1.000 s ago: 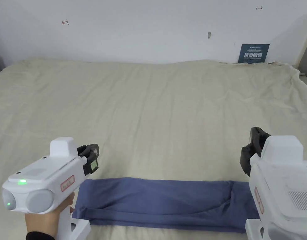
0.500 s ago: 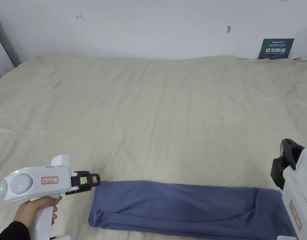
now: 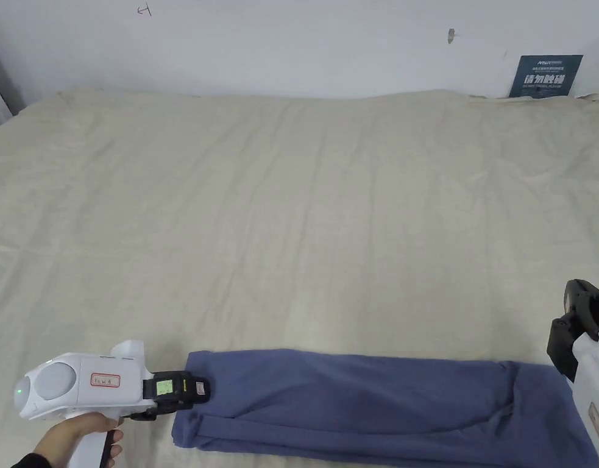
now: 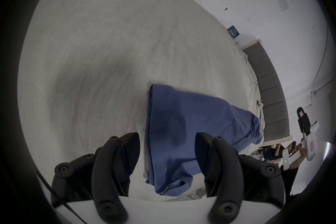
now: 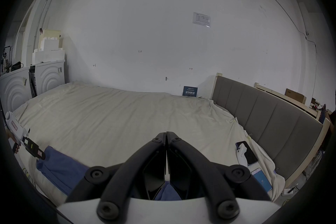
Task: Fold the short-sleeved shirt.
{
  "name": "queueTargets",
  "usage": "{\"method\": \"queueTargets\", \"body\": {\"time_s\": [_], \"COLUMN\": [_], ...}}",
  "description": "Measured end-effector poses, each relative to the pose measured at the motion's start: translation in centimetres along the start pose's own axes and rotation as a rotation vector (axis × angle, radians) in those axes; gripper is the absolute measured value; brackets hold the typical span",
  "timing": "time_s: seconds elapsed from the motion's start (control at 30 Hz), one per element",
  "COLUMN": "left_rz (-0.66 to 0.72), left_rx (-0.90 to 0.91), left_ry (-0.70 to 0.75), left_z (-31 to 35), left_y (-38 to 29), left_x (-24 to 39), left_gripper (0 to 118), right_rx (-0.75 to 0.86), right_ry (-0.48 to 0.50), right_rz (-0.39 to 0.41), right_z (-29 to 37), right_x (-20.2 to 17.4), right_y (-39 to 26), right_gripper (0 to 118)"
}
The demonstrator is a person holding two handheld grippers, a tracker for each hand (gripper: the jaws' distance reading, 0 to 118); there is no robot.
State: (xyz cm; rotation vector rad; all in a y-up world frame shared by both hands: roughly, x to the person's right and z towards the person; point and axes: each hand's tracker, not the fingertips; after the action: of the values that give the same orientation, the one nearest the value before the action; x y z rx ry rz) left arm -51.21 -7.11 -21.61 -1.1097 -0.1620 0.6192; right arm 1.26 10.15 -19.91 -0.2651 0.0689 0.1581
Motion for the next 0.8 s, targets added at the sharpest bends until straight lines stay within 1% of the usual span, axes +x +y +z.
{"method": "queueTargets", "body": {"time_s": [0.17, 0.23, 0.27, 0.33, 0.4, 0.5, 0.53, 0.6, 0.63, 0.7, 0.73, 0.8], "left_rz": [-0.012, -0.007, -0.013, -0.028, -0.046, -0.035, -0.038, -0.095, -0.096, -0.098, -0.086, -0.056], "left_rx": [0.007, -0.004, -0.007, -0.009, -0.006, -0.005, 0.005, 0.022, 0.021, 0.032, 0.050, 0.063], "left_ry": [-0.042, -0.052, -0.051, -0.025, 0.006, -0.006, 0.001, 0.022, 0.033, 0.031, 0.051, 0.032], "left_z": [-1.6, -2.2, -2.2, -2.4, -2.3, -2.2, -1.9, -1.2, -0.8, -0.1, 0.7, 2.2], "left_y": [0.4, 0.7, 0.8, 0.9, 0.8, 0.7, 0.1, -0.1, 0.0, 0.9, 1.2, 1.5], "left_x": [-0.2, 0.1, 0.2, 0.4, 0.2, 0.3, 1.5, 2.6, 2.8, 1.6, 1.5, 1.1], "left_gripper": [67, 63, 55, 21, 12, 8, 6, 4, 4, 3, 3, 3], "right_rx": [-0.006, -0.007, -0.007, -0.004, -0.007, -0.008, -0.007, -0.005, -0.005, 0.000, 0.001, 0.006], "right_ry": [-0.003, -0.005, -0.009, -0.013, -0.012, -0.009, -0.008, -0.005, -0.004, -0.004, -0.003, -0.002], "right_rz": [0.013, 0.014, 0.014, 0.012, 0.008, 0.006, 0.007, 0.009, 0.009, 0.003, -0.001, -0.007], "right_z": [-0.1, -0.3, -0.3, -0.2, -0.3, -0.3, -0.3, -0.2, -0.2, -0.2, -0.2, -0.1], "right_x": [0.0, 0.5, 0.6, 0.7, 0.8, 1.0, 1.0, 1.2, 1.3, 1.5, 1.5, 1.6], "right_y": [0.2, -0.1, -0.1, 0.0, 0.0, -0.1, -0.1, -0.2, -0.2, -0.1, 0.0, 0.1], "right_gripper": [0, 0, 0, 0, 0, 0, 0, 0, 0, 0, 0, 0]}}
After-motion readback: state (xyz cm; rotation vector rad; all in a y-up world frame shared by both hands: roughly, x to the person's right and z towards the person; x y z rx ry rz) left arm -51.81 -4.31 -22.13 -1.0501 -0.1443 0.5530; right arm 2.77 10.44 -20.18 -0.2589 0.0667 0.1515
